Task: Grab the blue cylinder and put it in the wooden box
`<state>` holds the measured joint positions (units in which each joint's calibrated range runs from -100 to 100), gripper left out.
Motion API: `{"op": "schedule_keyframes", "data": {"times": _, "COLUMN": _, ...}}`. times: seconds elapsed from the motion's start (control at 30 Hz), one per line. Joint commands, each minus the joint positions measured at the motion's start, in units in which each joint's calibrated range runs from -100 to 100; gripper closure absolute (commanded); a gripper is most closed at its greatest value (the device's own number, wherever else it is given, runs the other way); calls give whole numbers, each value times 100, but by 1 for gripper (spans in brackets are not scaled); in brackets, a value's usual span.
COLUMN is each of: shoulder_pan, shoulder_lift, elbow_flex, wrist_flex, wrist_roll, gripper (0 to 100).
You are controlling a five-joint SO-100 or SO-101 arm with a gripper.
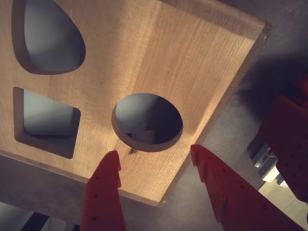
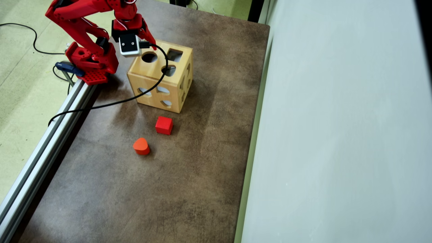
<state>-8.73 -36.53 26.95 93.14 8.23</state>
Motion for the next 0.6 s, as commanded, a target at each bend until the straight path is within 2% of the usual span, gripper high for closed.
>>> {"op": "schedule_keyframes", "data": {"times": 0.0, "shoulder_pan": 26, "shoulder_lift": -352, "elbow_flex": -423, "wrist_flex": -70, "wrist_roll": -15, "gripper": 82}}
{"op": "schedule_keyframes", "data": {"times": 0.2, "shoulder_pan": -41, "shoulder_lift": -394, "elbow_flex": -719, "wrist_flex": -22, "wrist_roll": -10, "gripper": 100}}
{"op": "schedule_keyframes", "data": {"times": 0.57, "shoulder_pan": -48, "shoulder_lift": -2704, "elbow_flex": -1219, "wrist_flex": 35, "wrist_roll": 49, "gripper": 97}}
